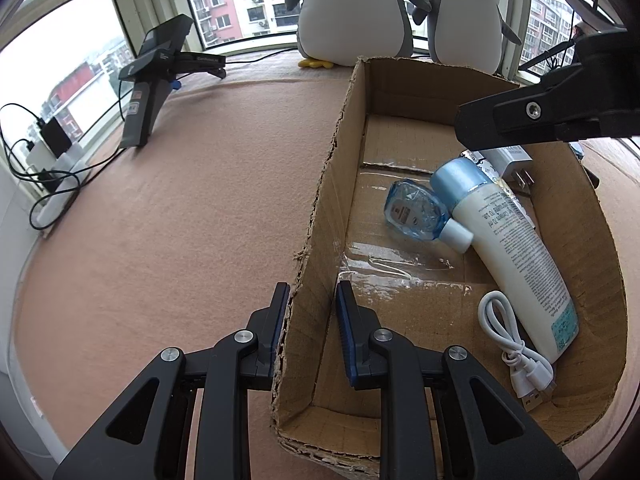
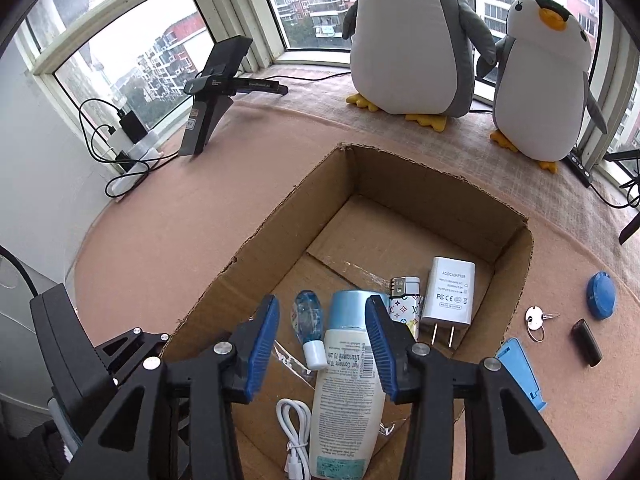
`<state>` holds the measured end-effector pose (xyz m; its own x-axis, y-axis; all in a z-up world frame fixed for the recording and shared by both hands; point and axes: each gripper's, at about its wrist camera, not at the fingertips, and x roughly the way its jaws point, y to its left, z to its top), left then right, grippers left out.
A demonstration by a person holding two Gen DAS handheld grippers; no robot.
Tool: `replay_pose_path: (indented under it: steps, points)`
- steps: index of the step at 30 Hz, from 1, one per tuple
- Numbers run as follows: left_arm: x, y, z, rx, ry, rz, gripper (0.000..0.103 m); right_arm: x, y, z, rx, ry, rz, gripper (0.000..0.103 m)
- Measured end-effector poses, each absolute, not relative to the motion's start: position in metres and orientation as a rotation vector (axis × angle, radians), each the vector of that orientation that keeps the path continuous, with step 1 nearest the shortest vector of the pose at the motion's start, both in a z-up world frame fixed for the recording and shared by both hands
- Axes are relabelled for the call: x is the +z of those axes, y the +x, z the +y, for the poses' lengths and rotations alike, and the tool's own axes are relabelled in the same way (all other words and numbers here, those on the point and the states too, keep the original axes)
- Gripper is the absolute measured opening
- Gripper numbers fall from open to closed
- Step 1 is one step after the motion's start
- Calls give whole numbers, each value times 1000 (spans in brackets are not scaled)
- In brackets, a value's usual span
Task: Organize rigid objects
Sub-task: 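Carry the sanitizer bottle into the box and release it, then move the right tool back toward the teal clothespin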
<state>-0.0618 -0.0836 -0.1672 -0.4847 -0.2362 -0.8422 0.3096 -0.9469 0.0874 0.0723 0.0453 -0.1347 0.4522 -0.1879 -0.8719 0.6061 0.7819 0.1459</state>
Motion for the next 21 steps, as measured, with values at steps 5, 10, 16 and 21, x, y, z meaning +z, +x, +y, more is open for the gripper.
replay_pose_path:
  steps: [5, 10, 16, 21]
  points:
    - [-167, -61, -84, -2461, 1378, 109, 20, -132, 70, 42, -524, 483, 978, 52]
    - [-167, -61, -84, -2460, 1378, 111, 20, -131, 66, 41, -528, 481, 977, 52]
    - [-167, -61, -84, -2460, 1377, 109, 20, -126, 54, 37, -537, 485, 963, 52]
    - [-167, -61, -84, -2459, 1376, 108, 20, -110, 26, 23, -580, 502, 925, 52]
